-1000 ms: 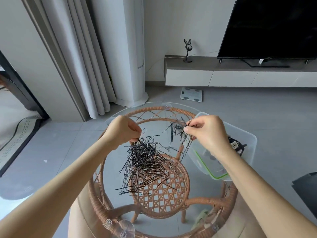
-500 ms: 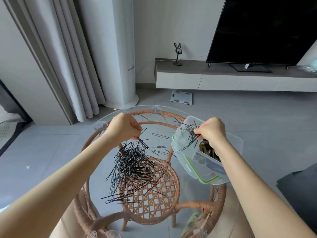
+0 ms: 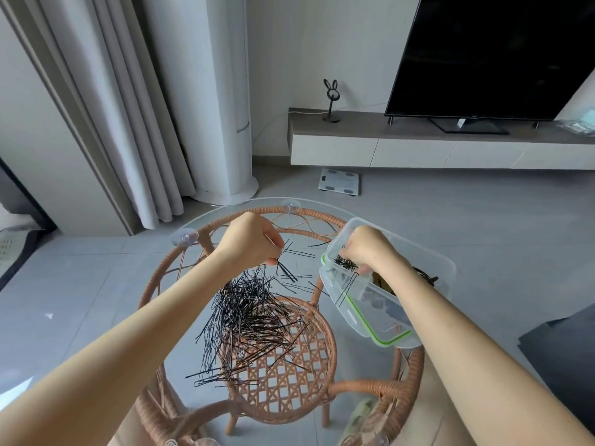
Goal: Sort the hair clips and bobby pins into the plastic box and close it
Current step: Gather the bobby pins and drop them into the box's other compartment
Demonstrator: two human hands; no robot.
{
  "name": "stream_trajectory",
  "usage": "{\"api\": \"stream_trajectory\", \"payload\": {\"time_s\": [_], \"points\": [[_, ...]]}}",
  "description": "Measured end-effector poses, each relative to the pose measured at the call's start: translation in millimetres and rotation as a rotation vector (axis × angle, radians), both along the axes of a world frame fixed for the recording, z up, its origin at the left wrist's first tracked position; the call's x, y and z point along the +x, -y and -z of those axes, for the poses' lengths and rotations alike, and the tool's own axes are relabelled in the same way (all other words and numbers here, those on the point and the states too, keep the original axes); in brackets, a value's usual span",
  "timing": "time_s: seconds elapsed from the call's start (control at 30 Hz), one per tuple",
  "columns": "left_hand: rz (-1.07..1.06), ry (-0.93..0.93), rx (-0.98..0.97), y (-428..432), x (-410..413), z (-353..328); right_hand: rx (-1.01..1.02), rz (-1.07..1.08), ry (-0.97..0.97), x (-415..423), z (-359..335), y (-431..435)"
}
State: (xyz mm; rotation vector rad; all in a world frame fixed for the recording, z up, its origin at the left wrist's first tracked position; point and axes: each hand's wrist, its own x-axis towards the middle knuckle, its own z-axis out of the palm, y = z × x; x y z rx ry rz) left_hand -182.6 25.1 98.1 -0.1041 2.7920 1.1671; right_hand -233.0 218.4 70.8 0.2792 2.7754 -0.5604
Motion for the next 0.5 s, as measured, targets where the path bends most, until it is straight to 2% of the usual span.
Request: {"api": "stream_trajectory", "payload": {"time_s": [0.07,0.2,0.27,0.37,0.43,0.5], "points": [[0.017,-0.021,0.006,-9.5,-4.8,-3.1,-0.008,-0.023,-0.055,6.0,-9.7,-7.1],[0.092,-0.065,0.009,-44.3,-22.9,-8.4,-0.086,-0.151,-0.283,28.7,-26.9,-27.8],[0.134,-0.095,-0.017,-64.9,-31.4,-10.3,-0.082,-0.267,-0.231,46.7,-33.3,-29.8],[0.192,-0.132,-0.097,-97.7,-47.7,-10.3,0.047,-0.349,-0.156,59.8,-20.5,-27.9],[0.244,-0.113,-0.151,-114.7,-61.4,-3.8,0.075,-0.314,-0.231,61.8,-6.5,-27.2],[0.308,-0.067,-0.252,-127.5,-70.5,2.2,0.018,-0.263,-0.312,61.3,4.3,-29.3]]}}
